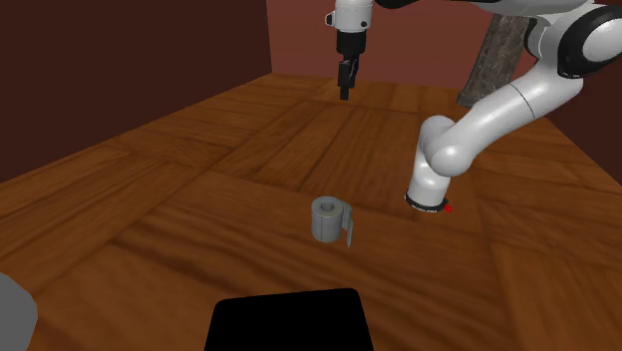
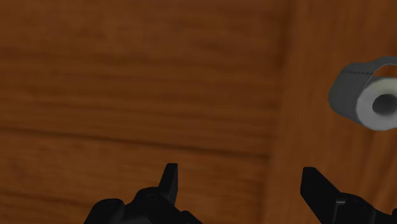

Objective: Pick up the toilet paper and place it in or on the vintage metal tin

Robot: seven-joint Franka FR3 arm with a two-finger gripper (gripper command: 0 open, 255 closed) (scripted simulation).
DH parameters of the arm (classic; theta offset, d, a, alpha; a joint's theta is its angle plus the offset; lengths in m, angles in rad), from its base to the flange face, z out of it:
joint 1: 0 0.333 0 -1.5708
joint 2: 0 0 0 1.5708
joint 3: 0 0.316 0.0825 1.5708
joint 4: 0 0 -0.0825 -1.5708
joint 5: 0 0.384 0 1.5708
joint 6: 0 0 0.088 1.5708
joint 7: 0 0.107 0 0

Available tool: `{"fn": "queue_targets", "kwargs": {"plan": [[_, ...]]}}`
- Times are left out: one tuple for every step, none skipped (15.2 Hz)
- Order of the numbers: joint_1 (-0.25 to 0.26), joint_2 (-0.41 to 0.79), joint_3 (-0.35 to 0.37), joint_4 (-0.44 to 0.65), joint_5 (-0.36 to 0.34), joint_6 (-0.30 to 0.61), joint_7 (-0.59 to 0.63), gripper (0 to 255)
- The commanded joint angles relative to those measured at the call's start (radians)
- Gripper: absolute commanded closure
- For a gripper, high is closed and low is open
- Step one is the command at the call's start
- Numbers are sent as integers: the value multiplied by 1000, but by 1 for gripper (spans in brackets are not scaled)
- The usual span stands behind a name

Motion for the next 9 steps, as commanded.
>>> {"fn": "queue_targets", "kwargs": {"plan": [[0,0,0,0,0,0,0,0],[9,-7,11,-28,13,19,9,0],[18,-13,23,-55,25,39,19,0],[28,-18,35,-81,39,59,28,0],[38,-22,48,-107,52,79,37,0],[48,-25,60,-132,66,99,46,0],[59,-27,73,-156,79,120,55,0],[70,-28,86,-179,94,141,64,0],[81,-28,100,-201,108,163,73,0]]}}
